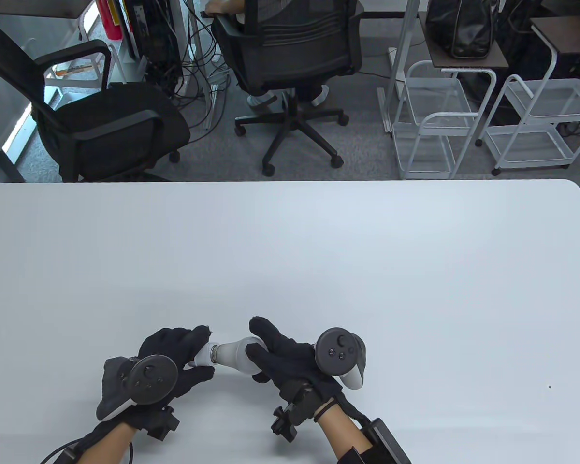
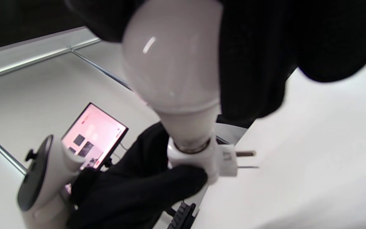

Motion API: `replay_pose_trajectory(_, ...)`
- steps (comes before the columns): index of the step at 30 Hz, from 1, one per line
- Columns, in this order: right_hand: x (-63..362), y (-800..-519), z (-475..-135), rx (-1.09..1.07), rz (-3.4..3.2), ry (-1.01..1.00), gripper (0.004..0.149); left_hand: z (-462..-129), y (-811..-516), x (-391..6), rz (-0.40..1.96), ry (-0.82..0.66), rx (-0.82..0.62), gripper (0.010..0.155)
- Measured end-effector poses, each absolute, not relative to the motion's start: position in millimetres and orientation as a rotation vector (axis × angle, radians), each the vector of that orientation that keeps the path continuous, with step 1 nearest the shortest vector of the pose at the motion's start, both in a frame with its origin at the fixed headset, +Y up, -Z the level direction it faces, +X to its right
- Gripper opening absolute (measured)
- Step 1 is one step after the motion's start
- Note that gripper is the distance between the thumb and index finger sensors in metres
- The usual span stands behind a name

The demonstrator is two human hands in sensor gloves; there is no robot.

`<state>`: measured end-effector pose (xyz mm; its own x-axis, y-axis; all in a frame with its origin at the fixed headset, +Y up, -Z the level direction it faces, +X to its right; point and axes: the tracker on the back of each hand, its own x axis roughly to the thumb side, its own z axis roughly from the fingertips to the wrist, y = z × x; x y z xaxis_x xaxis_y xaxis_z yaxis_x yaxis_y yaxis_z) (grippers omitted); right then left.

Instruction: Screw light bulb into light bulb socket (Screw with right hand)

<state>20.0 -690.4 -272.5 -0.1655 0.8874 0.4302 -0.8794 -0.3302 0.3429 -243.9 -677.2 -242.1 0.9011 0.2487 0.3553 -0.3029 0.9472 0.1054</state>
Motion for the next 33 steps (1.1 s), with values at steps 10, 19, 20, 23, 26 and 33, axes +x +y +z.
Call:
replay_pose_trajectory(10, 18.9, -692.9, -273.0, 0.635, 1.727, 0.069, 0.061, -241.1, -676.0, -244.2, 0.28, -0.336, 0.184, 0.072)
replay_pose_trajectory(19, 19.8, -695.2, -274.2, 0.633, 1.685, 0.136, 0.062, -241.0, -675.9, -243.5, 0.278, -0.328, 0.191, 0.072)
replay_pose_trajectory(20, 19.4, -695.5, -274.3, 0.628, 1.691, 0.118, 0.062, -240.7, -675.4, -243.3, 0.27, -0.329, 0.194, 0.072)
replay_pose_trajectory(23, 20.6, -696.8, -274.9, 0.587, 1.703, 0.109, 0.058, -240.2, -675.8, -242.9, 0.27, -0.332, 0.198, 0.072)
replay_pose_trajectory(26, 22.3, -696.6, -274.9, 0.57, 1.731, 0.057, 0.053, -240.4, -676.5, -242.3, 0.272, -0.336, 0.19, 0.072)
replay_pose_trajectory(33, 20.8, -697.4, -275.6, 0.611, 1.692, 0.128, 0.061, -239.7, -675.8, -242.7, 0.27, -0.327, 0.2, 0.072)
